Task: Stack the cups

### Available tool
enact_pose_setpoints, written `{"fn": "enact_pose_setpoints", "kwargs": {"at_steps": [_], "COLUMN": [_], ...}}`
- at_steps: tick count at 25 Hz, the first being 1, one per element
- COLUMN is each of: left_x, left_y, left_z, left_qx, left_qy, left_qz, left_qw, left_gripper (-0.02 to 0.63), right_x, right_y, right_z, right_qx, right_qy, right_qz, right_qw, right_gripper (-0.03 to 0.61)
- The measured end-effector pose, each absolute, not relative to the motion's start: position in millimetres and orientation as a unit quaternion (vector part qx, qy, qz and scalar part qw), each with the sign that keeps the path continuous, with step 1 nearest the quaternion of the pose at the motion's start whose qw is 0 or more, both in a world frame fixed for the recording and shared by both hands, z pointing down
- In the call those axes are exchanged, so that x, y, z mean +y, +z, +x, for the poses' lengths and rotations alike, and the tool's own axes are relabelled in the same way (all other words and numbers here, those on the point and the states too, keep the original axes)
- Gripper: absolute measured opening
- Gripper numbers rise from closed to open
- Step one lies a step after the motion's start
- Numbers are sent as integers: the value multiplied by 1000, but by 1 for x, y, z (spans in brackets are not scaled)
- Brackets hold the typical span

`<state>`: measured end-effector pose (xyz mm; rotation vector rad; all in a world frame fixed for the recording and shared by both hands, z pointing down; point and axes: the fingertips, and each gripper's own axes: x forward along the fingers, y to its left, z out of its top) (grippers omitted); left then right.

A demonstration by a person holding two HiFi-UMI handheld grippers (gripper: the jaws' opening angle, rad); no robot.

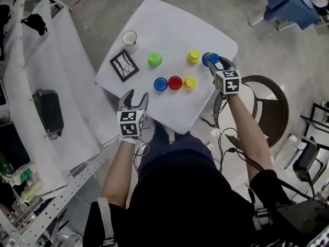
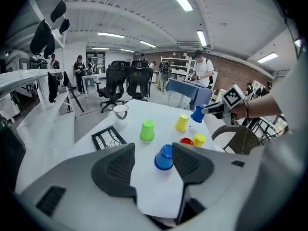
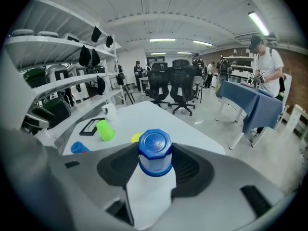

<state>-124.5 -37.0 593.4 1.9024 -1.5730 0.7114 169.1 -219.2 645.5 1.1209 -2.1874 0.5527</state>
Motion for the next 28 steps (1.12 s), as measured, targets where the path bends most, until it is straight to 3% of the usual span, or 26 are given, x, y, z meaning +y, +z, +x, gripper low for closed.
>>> {"fn": "enact_pose_setpoints", "kwargs": {"at_steps": [7, 28], "left_x": [-45, -6], "left_y": [587, 591], "left_z": [-114, -149], "left_qx": [-550, -534], "left_qy": [260, 259], "left_qz": [746, 756], "left_qw": [269, 277], "left_gripper": [239, 232], "right_x": [-166, -89], "right_y": [596, 627], "right_z": [132, 54], "right_qx": [-843, -839], "right_qy": [200, 164], "right_qz": [424, 379], "right_qw": [264, 353], "right_gripper": [210, 212]}}
